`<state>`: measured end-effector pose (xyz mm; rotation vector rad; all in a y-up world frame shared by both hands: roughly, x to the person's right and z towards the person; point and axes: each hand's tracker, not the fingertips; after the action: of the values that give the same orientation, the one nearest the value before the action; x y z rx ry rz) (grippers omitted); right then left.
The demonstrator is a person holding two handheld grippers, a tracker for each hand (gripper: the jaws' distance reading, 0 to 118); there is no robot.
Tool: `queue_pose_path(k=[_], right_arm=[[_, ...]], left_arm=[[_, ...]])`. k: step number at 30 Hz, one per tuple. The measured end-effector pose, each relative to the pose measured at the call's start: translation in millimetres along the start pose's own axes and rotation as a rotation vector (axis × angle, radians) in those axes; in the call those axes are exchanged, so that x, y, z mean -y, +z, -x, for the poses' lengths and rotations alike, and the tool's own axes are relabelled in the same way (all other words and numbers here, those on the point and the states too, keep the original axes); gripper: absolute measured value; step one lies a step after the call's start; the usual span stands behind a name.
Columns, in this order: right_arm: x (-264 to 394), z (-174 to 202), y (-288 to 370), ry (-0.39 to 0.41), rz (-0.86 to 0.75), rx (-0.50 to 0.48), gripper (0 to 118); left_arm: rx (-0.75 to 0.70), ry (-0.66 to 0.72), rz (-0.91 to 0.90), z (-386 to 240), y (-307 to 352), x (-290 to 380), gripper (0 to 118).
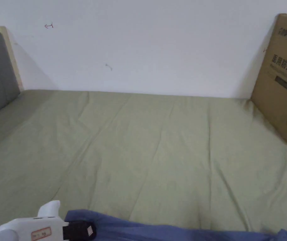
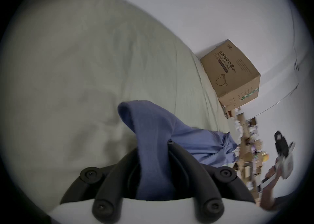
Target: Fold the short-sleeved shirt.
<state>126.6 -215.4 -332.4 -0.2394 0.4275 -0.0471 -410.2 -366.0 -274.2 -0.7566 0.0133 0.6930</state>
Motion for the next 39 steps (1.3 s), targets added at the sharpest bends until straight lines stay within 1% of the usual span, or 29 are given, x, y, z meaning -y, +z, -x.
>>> queue_pose_path(k=[2, 4, 5, 7, 9, 10, 11, 14, 16, 17, 18, 19, 20, 21, 22, 23, 25, 27, 28, 29, 30, 31, 32, 33, 34, 35, 37, 39], right_arm=[[-0.2, -3.6, 6.1, -0.04, -0.009, -0.025, 3], [0.9, -6.2, 9.8, -0.044, -0.007, -0.029, 3], [1.8, -6.8, 11.9, -0.042, -0.005, -0.033, 3], [3.5, -8.1, 16.0, -0.035, -0.002, -0.04, 3], [4.7, -7.3, 19.8, -0.034, 0.002, -0.049, 3], [5.1, -8.2, 22.2, -0.037, 0.003, -0.055, 3], [5.1, -9.0, 24.5, -0.04, 0.004, -0.059, 3], [4.3, -10.2, 31.7, -0.049, 0.005, -0.06, 3], [6.2, -13.3, 34.6, -0.057, 0.008, -0.061, 3], [6.8, -14.1, 36.1, -0.06, 0.011, -0.061, 3], [7.7, -15.0, 37.2, -0.062, 0.015, -0.062, 3], [9.3, -15.8, 37.7, -0.062, 0.019, -0.064, 3], [10.6, -15.2, 37.5, -0.061, 0.024, -0.064, 3], [11.6, -15.2, 36.8, -0.058, 0.03, -0.064, 3], [12.8, -15.5, 36.2, -0.057, 0.036, -0.062, 3], [14.0, -16.0, 35.8, -0.061, 0.039, -0.061, 3], [15.7, -17.6, 35.1, -0.082, 0.045, -0.064, 3], [17.3, -19.3, 33.1, -0.092, 0.051, -0.064, 3], [17.9, -20.3, 32.0, -0.095, 0.053, -0.063, 3], [18.4, -21.1, 30.3, -0.097, 0.055, -0.064, 3], [18.8, -21.9, 28.9, -0.099, 0.056, -0.064, 3], [19.2, -22.6, 27.5, -0.103, 0.057, -0.066, 3], [19.6, -23.2, 26.5, -0.107, 0.056, -0.067, 3], [19.8, -23.2, 25.6, -0.11, 0.057, -0.065, 3], [20.0, -23.5, 24.7, -0.113, 0.059, -0.066, 3], [20.4, -23.7, 24.0, -0.115, 0.061, -0.068, 3], [21.6, -23.7, 23.2, -0.114, 0.066, -0.068, 3], [22.5, -24.2, 22.8, -0.111, 0.072, -0.069, 3]], left_arm=[[-0.176, -0.152, -0.071, -19.5, 39.7, -1.1, 6], [-0.447, -0.35, -0.079, -38.0, 65.6, -1.9, 6], [-0.57, -0.414, -0.064, -45.6, 70.7, -1.1, 6], [-0.691, -0.435, -0.036, -51.9, 75.3, -1.6, 6], [-0.648, -0.372, -0.033, -62.0, 73.9, -2.1, 6], [-0.571, -0.298, -0.028, -70.5, 69.5, -0.7, 6], [-0.497, -0.252, -0.024, -79.2, 62.5, -2.4, 6], [-0.225, -0.136, 0.057, -116.2, 24.9, -1.1, 7], [-0.1, -0.085, 0.133, -139.8, -9.7, 2.3, 8], [-0.057, -0.08, 0.167, -150.8, -26.8, 5.0, 23], [-0.014, -0.08, 0.185, -161.1, -43.6, 9.3, 47], [0.041, -0.082, 0.204, -169.9, -59.5, 12.2, 82], [0.062, -0.079, 0.244, -175.9, -71.6, 13.4, 116], [0.066, -0.066, 0.27, -179.3, -78.9, 15.2, 118], [0.082, -0.05, 0.278, -182.1, -81.0, 17.5, 112], [0.095, -0.046, 0.229, -184.9, -75.8, 19.6, 112], [0.051, -0.087, 0.219, -180.7, -66.9, 16.2, 112], [0.017, -0.115, 0.162, -172.3, -43.7, 9.7, 112], [-0.006, -0.123, 0.139, -166.4, -34.4, 8.7, 107], [-0.026, -0.145, 0.11, -160.4, -24.6, 8.4, 94], [-0.03, -0.165, 0.085, -155.7, -15.9, 9.6, 87], [-0.044, -0.2, 0.055, -154.9, -3.4, 7.4, 87], [-0.08, -0.261, 0.039, -156.2, 0.5, 11.3, 42], [-0.127, -0.32, 0.035, -158.3, 2.0, 15.7, 7], [-0.181, -0.38, 0.032, -163.6, 0.0, 21.2, 1], [-0.192, -0.422, 0.026, -167.0, -2.3, 24.5, 1], [-0.144, -0.443, 0.099, -170.3, -21.9, 33.1, 1], [-0.124, -0.418, 0.177, -177.8, -45.8, 42.1, 1]])
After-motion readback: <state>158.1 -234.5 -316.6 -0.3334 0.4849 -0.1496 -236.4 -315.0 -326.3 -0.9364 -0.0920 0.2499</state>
